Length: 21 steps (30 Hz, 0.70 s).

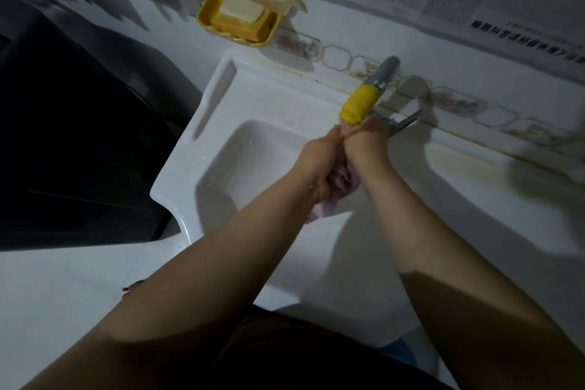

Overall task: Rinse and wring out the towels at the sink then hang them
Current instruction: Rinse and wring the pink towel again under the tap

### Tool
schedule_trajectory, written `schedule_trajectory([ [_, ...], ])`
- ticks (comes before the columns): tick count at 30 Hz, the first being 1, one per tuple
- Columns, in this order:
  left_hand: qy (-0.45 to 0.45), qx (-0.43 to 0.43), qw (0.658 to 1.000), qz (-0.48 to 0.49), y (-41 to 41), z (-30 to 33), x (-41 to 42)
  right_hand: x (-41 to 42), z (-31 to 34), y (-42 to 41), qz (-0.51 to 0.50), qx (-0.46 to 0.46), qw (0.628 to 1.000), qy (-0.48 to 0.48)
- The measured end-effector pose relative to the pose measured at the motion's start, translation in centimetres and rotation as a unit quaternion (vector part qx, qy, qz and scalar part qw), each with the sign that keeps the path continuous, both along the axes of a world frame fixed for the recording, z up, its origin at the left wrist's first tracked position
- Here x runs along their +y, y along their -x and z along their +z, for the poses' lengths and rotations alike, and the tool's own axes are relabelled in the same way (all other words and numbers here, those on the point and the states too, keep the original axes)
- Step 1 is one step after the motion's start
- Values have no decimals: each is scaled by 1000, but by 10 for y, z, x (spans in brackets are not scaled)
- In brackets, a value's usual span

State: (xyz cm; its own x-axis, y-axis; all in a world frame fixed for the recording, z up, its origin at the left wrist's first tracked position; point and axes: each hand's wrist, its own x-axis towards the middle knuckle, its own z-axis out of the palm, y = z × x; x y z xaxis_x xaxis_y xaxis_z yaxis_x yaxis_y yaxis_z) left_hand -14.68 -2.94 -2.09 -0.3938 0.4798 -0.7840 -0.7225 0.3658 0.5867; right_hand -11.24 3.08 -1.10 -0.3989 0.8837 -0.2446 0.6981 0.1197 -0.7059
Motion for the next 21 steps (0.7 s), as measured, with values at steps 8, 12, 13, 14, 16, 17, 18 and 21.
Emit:
schedule_trajectory([
  [8, 17, 20, 999, -46, 2, -2, -5, -1, -15, -2, -10, 17, 999, 29],
  [12, -45, -10, 999, 21, 11, -13, -12, -33, -16, -6, 62, 42, 997, -24],
  [13, -52, -39, 998, 23, 12, -13, -15, -37, -15, -8, 89, 24, 994, -52],
  [14, -56, -62, 996, 5, 11, -14, -17, -31, -14, -8, 85, 9, 995, -56],
  [16, -58, -83, 993, -57, 9, -15, -18, -5, -19, -7, 52, -10, 998, -22],
  [17, -62, -85, 991, -86, 10, -15, -21, 9, -23, -8, 50, -19, 999, 0],
  [18, -67, -83, 989, -99, 16, -14, -26, 21, -26, -10, 56, -19, 998, 22],
  [21, -38, 16, 994, -100, 45, -26, -43, 36, -24, -22, 103, 29, 992, 70],
])
